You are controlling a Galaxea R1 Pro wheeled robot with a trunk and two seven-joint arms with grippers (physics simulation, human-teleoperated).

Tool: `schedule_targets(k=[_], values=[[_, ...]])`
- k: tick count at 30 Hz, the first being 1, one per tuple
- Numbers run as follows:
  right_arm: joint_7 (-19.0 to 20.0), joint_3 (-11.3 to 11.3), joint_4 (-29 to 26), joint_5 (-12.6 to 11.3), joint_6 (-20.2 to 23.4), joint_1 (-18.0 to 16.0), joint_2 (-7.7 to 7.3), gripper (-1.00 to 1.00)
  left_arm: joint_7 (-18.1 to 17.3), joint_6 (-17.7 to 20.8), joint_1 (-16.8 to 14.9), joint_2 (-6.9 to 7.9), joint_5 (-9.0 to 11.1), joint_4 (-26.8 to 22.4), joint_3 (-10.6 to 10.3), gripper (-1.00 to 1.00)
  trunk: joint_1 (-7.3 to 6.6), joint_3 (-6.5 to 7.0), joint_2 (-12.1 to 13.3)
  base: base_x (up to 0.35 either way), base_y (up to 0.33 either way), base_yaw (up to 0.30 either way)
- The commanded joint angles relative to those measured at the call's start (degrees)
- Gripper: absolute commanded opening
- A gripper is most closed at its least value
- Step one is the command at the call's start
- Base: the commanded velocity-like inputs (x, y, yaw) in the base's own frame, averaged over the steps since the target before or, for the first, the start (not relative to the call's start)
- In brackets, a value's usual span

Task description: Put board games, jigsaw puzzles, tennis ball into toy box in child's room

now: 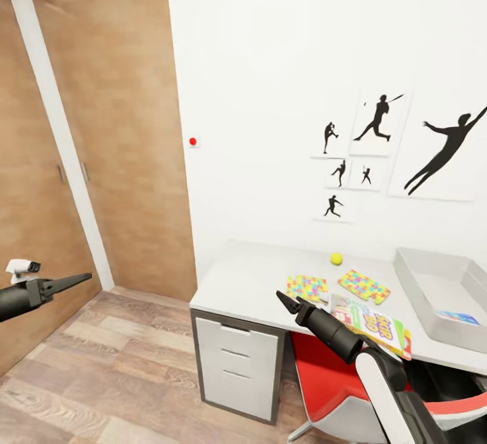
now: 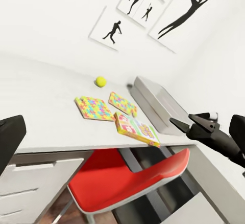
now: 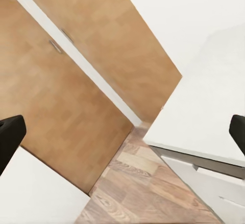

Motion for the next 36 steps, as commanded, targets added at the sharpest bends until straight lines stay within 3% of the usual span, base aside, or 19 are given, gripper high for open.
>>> schedule_targets(k=[1, 8, 21, 28, 36], values=[[-0.07, 0.00, 0.04, -0.40, 0.31, -0.04, -0.02, 1.00, -0.26, 0.64, -0.06, 0.00, -0.05, 0.02, 0.00, 1.00, 0.02, -0.11, -0.09, 0.000, 0.000, 0.284], [-0.07, -0.02, 1.00, -0.40, 0.35, -0.04, 0.00, 1.00, -0.26, 1.37, -0.06, 0.08, 0.06, -0.22, 0.09, 1.00, 0.02, -0.11, -0.09, 0.000, 0.000, 0.284], [0.03, -0.04, 4.33, -0.35, 0.29, -0.04, 0.04, 1.00, -0.26, 3.77, -0.06, 0.10, -0.19, -0.28, -0.57, 1.00, -2.83, 2.22, 5.12, 0.000, 0.000, 0.284], [0.00, 1.58, 4.28, -0.30, 0.29, -0.04, 0.05, 1.00, -0.26, 4.25, -0.06, 0.15, -0.53, -0.23, -4.20, 1.00, -4.37, 3.48, 7.93, 0.000, 0.000, 0.284], [-0.06, 2.36, 4.39, -0.21, 0.29, -0.04, 0.05, 1.00, -0.26, 4.31, -0.14, 0.18, -1.22, -0.10, -4.91, 1.00, -6.13, 4.92, 11.14, 0.000, 0.000, 0.284]])
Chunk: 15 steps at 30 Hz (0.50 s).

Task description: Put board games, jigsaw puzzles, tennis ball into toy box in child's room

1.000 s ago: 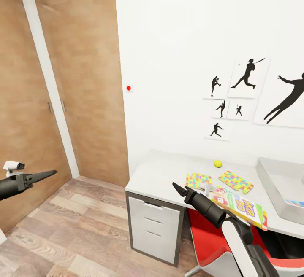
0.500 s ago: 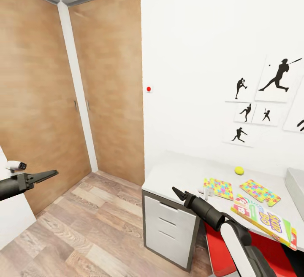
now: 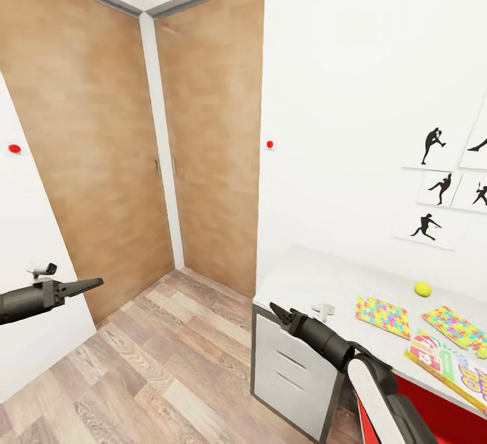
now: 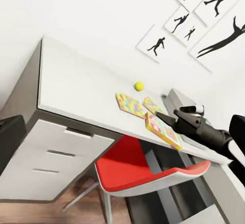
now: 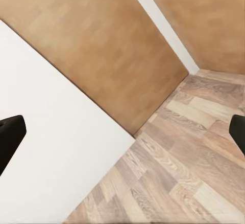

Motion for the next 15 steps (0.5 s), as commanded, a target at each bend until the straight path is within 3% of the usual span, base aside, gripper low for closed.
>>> schedule_targets(k=[1, 6, 11, 15], values=[[-0.05, 0.05, -0.10, -0.35, 0.27, -0.01, -0.04, 1.00, -0.26, 0.61, -0.04, 0.00, -0.20, 0.04, -0.01, 1.00, -0.20, 0.16, 0.38, 0.000, 0.000, 0.284], [-0.07, 0.13, 0.02, -0.25, 0.27, -0.01, -0.02, 1.00, -0.26, 0.54, -0.05, -0.01, -0.70, 0.11, -0.22, 1.00, -0.64, 0.52, 1.19, 0.000, 0.000, 0.284], [-0.36, 0.15, 0.10, 1.54, 0.31, -0.01, 0.24, 1.00, -0.26, 0.45, -0.12, -0.05, -3.28, 0.12, -0.21, 1.00, -0.64, 0.52, 1.19, 0.000, 0.000, 0.286], [-0.48, 0.15, 0.49, 4.04, 0.39, -0.12, 1.95, 1.00, 0.05, 0.44, -0.27, -0.08, -5.79, 0.15, -0.18, 1.00, -0.64, 0.52, 1.19, 0.000, 0.000, 0.286]])
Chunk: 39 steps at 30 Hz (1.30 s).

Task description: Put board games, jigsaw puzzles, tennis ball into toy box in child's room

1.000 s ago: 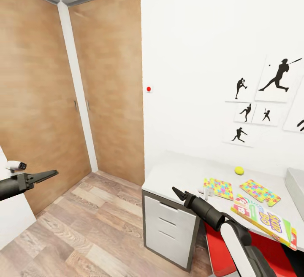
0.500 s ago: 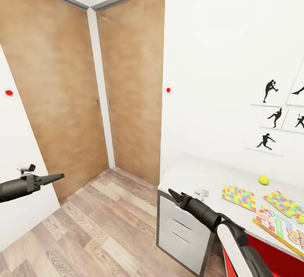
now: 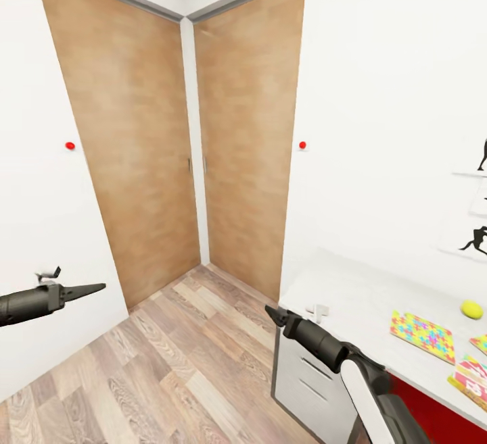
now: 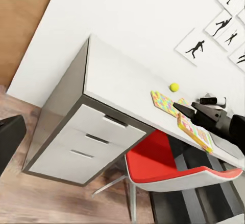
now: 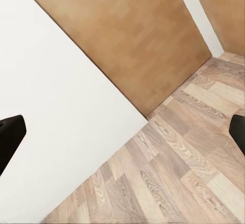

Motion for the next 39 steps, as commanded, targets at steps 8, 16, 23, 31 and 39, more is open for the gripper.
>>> schedule_targets(k=[8, 16, 23, 31, 39], values=[[-0.07, 0.01, 0.84, 3.84, 0.43, -0.13, 1.81, 1.00, 5.27, 0.57, -0.20, -0.09, -1.22, 0.02, 0.04, 1.00, 0.02, -0.03, -0.05, 0.000, 0.000, 0.286], [-0.07, -0.01, 1.89, 4.20, 0.35, -0.30, 1.94, 1.00, 12.71, 0.51, -0.32, -1.55, -1.23, 0.02, 0.01, 1.00, 0.02, -0.03, -0.05, 0.000, 0.000, 0.287], [-0.07, 0.01, 2.63, 4.26, 0.33, -0.38, 1.94, 1.00, 17.92, 0.44, -0.42, -3.64, -1.12, -0.07, -0.52, 1.00, 0.02, -0.03, -0.05, 0.000, 0.000, 0.287], [-0.07, 0.01, 3.33, 4.30, 0.26, -0.43, 1.99, 1.00, 20.32, 0.34, -0.47, -4.18, -1.17, -0.07, -1.46, 1.00, 0.02, -0.03, -0.05, 0.000, 0.000, 0.287], [-0.07, 0.01, 4.26, 4.35, 0.20, -0.51, 1.98, 1.00, 20.60, 0.37, -0.51, -4.31, -1.17, -0.07, -1.90, 1.00, 0.02, -0.03, -0.05, 0.000, 0.000, 0.287]])
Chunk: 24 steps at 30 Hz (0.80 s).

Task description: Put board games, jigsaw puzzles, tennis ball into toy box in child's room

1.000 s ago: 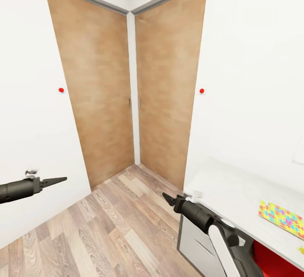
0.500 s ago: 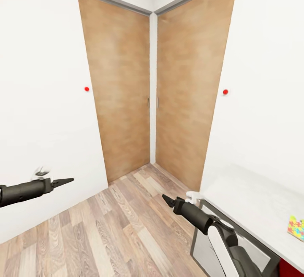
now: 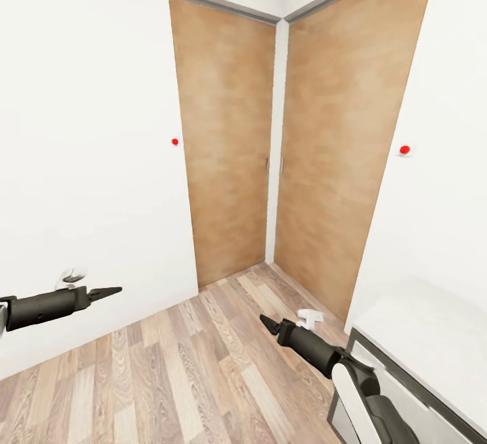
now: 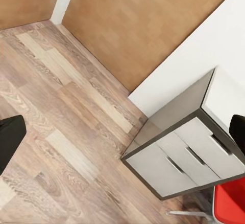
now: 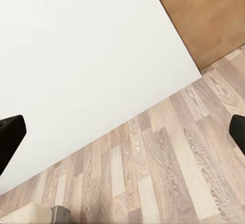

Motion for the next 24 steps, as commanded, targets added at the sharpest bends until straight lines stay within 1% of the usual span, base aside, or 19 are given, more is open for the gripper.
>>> schedule_targets(k=[1, 4, 7, 15, 22, 24], values=[[0.02, -0.09, 0.03, -0.34, 0.33, -0.01, 0.00, 1.00, -0.29, 0.50, -0.06, -0.02, -0.32, 0.00, 0.06, 1.00, 0.02, -0.03, -0.05, 0.000, 0.000, 0.287], [0.02, -0.09, 0.10, -0.34, 0.35, -0.01, -0.01, 1.00, 0.46, 0.48, -0.11, -0.11, -0.24, 0.00, 0.04, 1.00, 0.02, -0.03, -0.05, 0.000, 0.000, 0.287], [0.02, -0.07, 0.13, -0.34, 0.33, -0.01, -0.01, 1.00, 1.09, 0.38, -0.13, -0.57, -0.21, -0.05, -0.02, 1.00, 0.02, -0.03, -0.05, 0.000, 0.000, 0.288], [0.02, -0.07, 0.06, -0.34, 0.38, -0.01, -0.02, 1.00, 1.46, 0.26, -0.13, -1.22, -0.20, -0.08, -0.13, 1.00, 0.02, -0.03, -0.05, 0.000, 0.000, 0.288], [0.04, -0.09, -0.02, -0.39, 0.39, -0.01, -0.02, 1.00, 1.63, 0.22, -0.13, -1.71, -0.19, -0.09, -1.46, 1.00, 0.02, -0.03, -0.05, 0.000, 0.000, 0.287], [0.03, -0.07, -0.02, -0.35, 0.37, -0.01, 0.01, 1.00, 1.67, 0.21, -0.13, -1.75, -0.25, -0.09, -2.55, 1.00, 0.02, -0.03, -0.05, 0.000, 0.000, 0.287]])
